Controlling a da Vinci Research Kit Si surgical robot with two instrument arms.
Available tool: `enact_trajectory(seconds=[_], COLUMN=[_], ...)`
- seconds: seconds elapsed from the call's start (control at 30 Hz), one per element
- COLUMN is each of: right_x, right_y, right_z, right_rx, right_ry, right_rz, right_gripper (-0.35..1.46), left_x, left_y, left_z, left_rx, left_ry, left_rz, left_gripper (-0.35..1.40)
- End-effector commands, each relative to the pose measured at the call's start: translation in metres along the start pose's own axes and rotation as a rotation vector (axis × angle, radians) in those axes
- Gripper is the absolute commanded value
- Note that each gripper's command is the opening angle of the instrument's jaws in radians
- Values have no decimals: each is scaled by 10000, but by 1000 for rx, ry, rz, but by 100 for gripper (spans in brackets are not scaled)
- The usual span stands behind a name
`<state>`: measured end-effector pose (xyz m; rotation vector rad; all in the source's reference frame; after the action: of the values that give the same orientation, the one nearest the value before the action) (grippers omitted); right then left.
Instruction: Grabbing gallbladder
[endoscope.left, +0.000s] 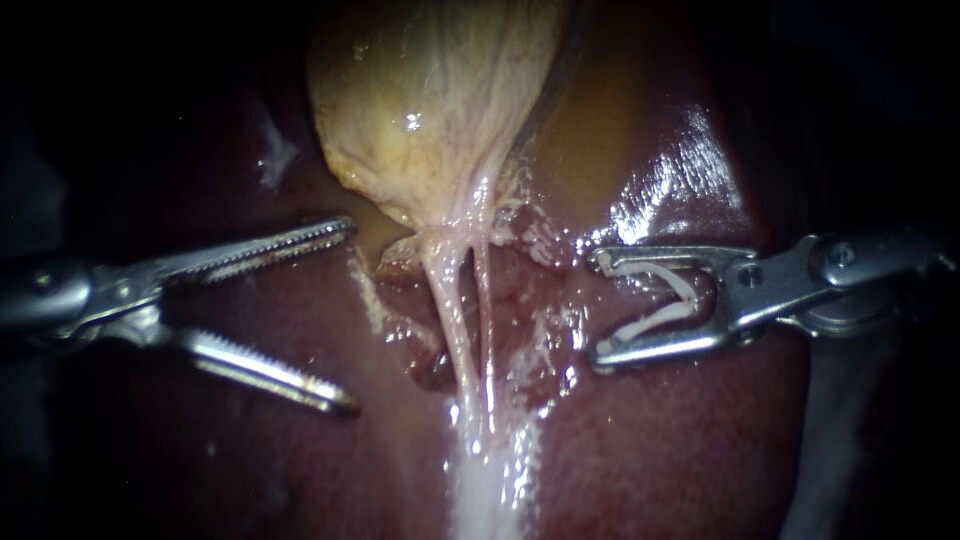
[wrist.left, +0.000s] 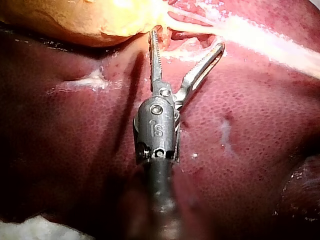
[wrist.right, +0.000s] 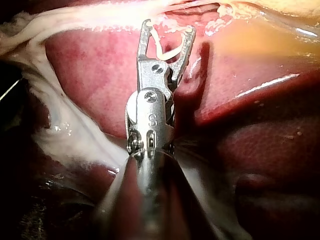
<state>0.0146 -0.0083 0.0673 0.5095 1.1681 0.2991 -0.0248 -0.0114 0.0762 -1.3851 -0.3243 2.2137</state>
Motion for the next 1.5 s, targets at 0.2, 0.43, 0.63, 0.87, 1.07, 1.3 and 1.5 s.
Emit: enact_trajectory(seconds=[0.2, 0.43, 0.63, 0.87, 1.07, 1.3, 1.5], right_x=[0, 0, 0, 0, 0, 0, 1], right_y=[-1, -1, 0, -1, -1, -1, -1], right_z=[-1, -1, 0, 0, 0, 0, 0], right_rx=[1, 1, 1, 1, 1, 1, 1], right_ry=[0, 0, 0, 0, 0, 0, 0], right_rz=[-1, -1, 0, 0, -1, -1, 0], right_gripper=[50, 50, 50, 50, 50, 50, 50], left_x=[0, 2, 3, 4, 2, -4, -10], left_y=[-2, -15, -26, -34, -40, -47, -56], left_z=[0, 9, 23, 32, 36, 36, 33], left_rx=[-2, 0, 30, 67, 90, 105, 116], left_ry=[0, -4, -5, -4, -8, -28, -45], left_rz=[0, -37, -80, -131, -168, -179, -178], left_gripper=[89, 51, 39, 35, 22, 2, -3])
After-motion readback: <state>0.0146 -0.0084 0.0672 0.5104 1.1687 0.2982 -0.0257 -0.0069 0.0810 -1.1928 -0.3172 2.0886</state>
